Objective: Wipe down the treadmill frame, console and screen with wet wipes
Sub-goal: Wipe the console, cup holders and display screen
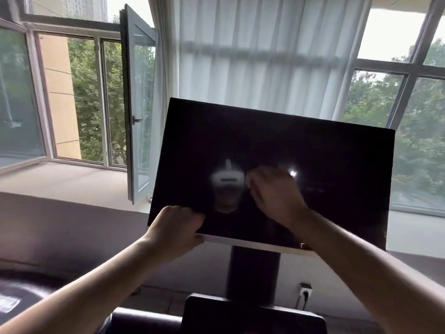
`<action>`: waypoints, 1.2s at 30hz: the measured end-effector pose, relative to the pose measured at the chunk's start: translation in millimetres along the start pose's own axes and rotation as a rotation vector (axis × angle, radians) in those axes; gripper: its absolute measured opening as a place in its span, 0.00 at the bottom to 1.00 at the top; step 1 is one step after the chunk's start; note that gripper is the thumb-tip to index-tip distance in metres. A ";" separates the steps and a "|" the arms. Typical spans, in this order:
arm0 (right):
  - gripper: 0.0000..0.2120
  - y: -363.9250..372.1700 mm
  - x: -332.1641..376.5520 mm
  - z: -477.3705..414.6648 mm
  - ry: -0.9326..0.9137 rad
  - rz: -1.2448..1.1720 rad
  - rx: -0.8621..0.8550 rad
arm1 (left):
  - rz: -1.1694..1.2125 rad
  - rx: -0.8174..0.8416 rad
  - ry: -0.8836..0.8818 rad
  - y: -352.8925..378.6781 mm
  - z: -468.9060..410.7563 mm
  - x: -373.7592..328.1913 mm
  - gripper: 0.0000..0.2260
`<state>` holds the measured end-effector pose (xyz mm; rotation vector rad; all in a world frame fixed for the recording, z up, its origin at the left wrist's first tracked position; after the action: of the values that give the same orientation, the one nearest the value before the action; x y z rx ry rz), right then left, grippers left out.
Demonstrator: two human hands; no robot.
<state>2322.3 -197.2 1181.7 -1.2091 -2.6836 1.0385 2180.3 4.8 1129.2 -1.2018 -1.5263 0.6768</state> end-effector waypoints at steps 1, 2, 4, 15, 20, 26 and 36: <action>0.05 -5.1 -5.2 -16.1 0.110 0.019 -0.060 | 0.018 -0.002 -0.009 1.3 0.6 0.0 0.17; 0.04 -8.2 -5.9 -28.6 0.187 0.026 -0.096 | 0.038 -0.014 -0.015 2.4 1.3 -0.2 0.16; 0.04 -4.3 6.8 -35.6 0.238 -0.020 -0.121 | 0.082 -0.022 -0.025 3.5 2.2 -1.0 0.16; 0.08 2.5 4.5 21.0 0.140 -0.040 0.007 | 0.208 -0.211 -0.069 18.4 9.9 -8.2 0.12; 0.07 8.6 28.8 4.8 0.260 -0.108 -0.080 | 0.302 -0.267 -0.105 28.6 11.5 -6.8 0.13; 0.04 18.7 34.8 71.5 -0.227 -0.044 0.205 | 0.414 -0.297 -0.154 34.3 16.4 -7.3 0.13; 0.10 22.4 46.1 42.6 0.136 -0.156 0.077 | 0.435 -0.313 -0.185 38.7 16.1 -8.0 0.13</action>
<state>2293.1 -179.4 1124.5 -1.0002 -2.5613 0.9895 2178.3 13.2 1087.4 -1.7807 -1.5755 0.8734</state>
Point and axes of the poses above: each hand's wrist, its own z-axis away from the middle knuckle, its own y-axis out of the palm, x = y × z, the point moved 1 cm from there along -z, towards the middle knuckle, and after that the axes turned 8 degrees about y, right-handed, at the moved point
